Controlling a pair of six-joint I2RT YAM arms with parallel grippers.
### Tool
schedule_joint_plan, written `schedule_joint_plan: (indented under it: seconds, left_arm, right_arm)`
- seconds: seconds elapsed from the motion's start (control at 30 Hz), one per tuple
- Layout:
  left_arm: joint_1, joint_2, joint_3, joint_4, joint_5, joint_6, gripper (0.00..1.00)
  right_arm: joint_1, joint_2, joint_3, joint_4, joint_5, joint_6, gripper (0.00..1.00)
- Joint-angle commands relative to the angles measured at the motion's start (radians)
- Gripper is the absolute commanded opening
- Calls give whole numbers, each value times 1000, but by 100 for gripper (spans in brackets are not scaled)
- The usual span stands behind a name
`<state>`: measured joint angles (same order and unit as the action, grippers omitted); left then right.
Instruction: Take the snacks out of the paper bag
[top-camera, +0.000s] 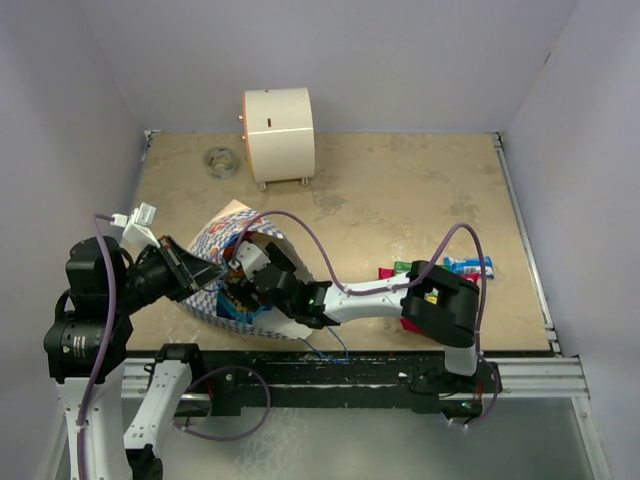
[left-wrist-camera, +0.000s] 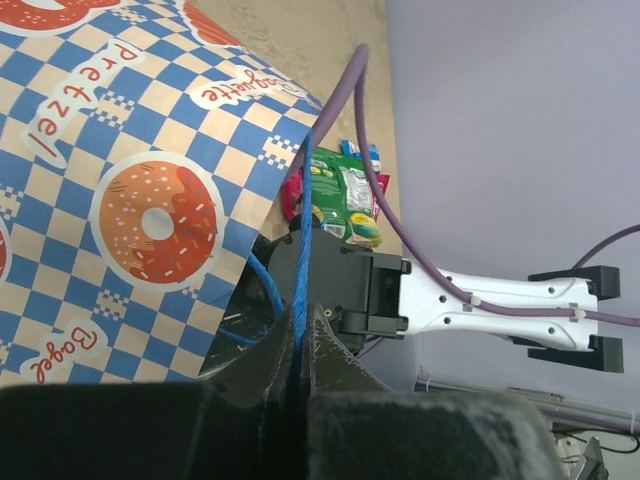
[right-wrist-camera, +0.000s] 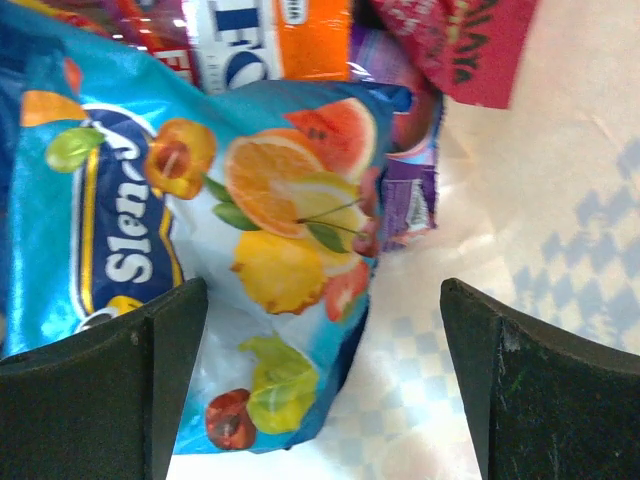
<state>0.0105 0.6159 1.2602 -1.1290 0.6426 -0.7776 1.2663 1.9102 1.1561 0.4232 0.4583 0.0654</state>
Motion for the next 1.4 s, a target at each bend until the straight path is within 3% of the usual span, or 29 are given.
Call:
schedule_joint_plan:
  seconds: [0.0,0.17,0.33,0.53,0.8,1.03,1.37]
  left_arm:
    - [-3,-12,-11,-37,-55,0,0]
    - [-2,-12,-14,-47,-58,21,0]
    - [-3,-13,-10,-36,-48,31,0]
    - [-3,-11,-6,-24,-30,32,0]
    - [-4,-25,-19,-18,-15,31,0]
    - [-3,-32,-19,0,0,18,0]
    - [-4,-21,17,-15,16,27,0]
  right_arm:
    - [-35,-73,4,-30,149,36,100]
    - [-50,-118,-45,14,103,42,100]
    - [-36,-163,-136,211,-163,-9,99]
    - [-38,-108,-100,180,-342,28,100]
    - [-34,-46,34,86,-240,1,99]
    - [-30,24,84,272,-131,150,100]
    - [-38,234,276,127,50,180,99]
